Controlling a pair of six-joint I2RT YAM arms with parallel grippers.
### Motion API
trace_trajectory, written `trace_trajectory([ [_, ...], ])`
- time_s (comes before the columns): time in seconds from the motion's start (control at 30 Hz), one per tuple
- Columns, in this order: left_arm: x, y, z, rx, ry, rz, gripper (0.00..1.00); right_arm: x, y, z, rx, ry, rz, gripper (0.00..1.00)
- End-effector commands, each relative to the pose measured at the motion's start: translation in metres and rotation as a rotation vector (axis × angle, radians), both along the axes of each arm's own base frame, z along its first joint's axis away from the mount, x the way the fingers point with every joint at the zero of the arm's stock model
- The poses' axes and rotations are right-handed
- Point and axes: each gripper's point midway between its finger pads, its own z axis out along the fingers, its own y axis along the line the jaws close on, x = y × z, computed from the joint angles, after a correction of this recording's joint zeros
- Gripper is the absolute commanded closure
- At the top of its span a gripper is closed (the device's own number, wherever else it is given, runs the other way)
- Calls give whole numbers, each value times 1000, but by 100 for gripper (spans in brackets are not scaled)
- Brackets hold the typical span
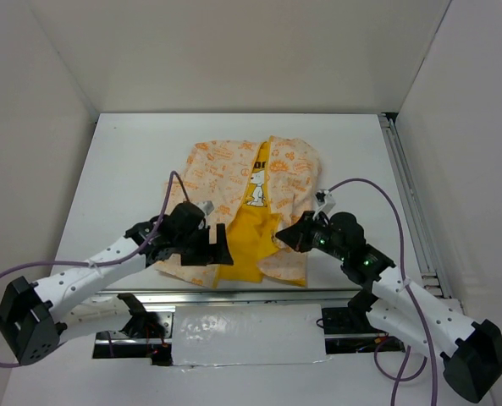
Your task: Zip up the jacket
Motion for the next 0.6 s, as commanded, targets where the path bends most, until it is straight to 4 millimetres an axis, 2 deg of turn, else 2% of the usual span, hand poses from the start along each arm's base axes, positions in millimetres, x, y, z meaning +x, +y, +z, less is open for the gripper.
trace_trajectory([
  [0.0, -29, 38, -41, 173, 184, 145, 1, 10, -4, 15, -14, -64, -8, 100],
  [0.1, -36, 56, -60, 311, 310, 286, 1, 11, -5, 14, -20, -53, 2, 100],
  [0.13, -41, 72, -67, 410, 349, 344, 1, 10, -4, 15, -17, -52, 18, 100],
  [0.3, -50, 86, -91, 591, 464, 417, 3, 10, -7, 14, -10, -43, 25, 100],
  [0.37, -46, 87, -94, 609, 452, 412, 3, 9, -6, 14, -4, -47, 39, 100],
  [0.57, -20, 64, -90, 544, 347, 314, 5, 8, -7, 8, 3, -25, 49, 100],
])
